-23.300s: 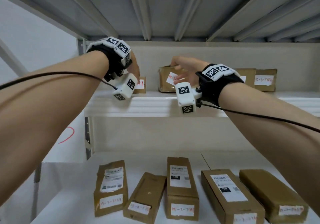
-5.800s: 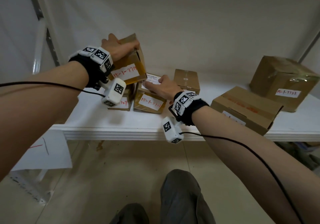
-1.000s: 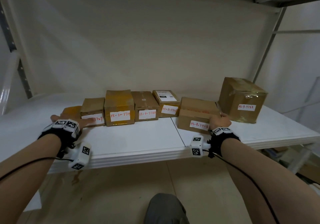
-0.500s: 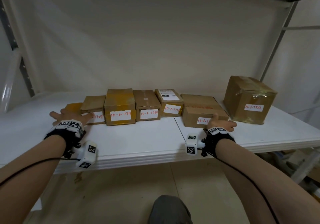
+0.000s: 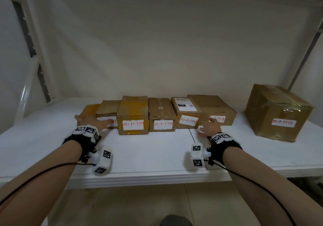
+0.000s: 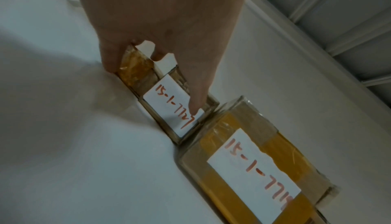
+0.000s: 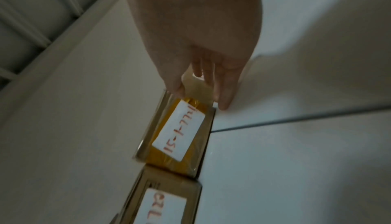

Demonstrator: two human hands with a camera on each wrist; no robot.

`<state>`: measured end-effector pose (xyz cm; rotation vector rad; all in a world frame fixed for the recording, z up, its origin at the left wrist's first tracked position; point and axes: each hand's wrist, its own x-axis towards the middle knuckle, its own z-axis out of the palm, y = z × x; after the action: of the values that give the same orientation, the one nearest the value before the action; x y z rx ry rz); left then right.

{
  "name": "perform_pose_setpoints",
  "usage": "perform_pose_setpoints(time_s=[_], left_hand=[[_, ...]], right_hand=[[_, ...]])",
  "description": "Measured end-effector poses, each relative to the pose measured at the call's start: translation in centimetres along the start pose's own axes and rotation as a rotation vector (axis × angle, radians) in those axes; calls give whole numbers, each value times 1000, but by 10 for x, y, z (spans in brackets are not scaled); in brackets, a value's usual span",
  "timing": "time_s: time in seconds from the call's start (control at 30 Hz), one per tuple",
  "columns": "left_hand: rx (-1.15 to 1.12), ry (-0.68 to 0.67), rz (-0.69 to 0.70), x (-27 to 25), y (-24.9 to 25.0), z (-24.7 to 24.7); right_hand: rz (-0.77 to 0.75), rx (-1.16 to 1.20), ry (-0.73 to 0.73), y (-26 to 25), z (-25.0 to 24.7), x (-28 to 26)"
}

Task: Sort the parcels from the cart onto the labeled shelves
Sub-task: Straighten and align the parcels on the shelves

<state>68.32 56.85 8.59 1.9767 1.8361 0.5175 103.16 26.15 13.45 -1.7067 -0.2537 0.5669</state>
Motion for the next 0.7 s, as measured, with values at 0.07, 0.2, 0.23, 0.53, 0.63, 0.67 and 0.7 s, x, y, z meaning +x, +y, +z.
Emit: perform_pose_setpoints(time_s=[0.07, 0.2, 0.23, 0.53, 0.63, 0.67, 0.7], left_hand=[[-52, -14, -20, -40, 15, -18], [-143, -32, 141, -50, 22, -26], [-127, -17, 172, -50, 21, -26], [42, -258, 115, -82, 40, -33], [-25, -267, 102, -87, 53, -32], [-48, -257, 101, -87, 58, -32], [-73, -239, 100, -84, 62, -31]], right_hand=[[-13, 32, 12, -1, 12, 5], [19, 52, -132, -13, 37, -23], [33, 37, -173, -14, 44, -33], [80, 147, -331, -8, 98, -44], [87, 178, -316, -4, 110, -28], [93, 218, -320, -5, 112, -27], [110, 253, -324, -8, 115, -27]])
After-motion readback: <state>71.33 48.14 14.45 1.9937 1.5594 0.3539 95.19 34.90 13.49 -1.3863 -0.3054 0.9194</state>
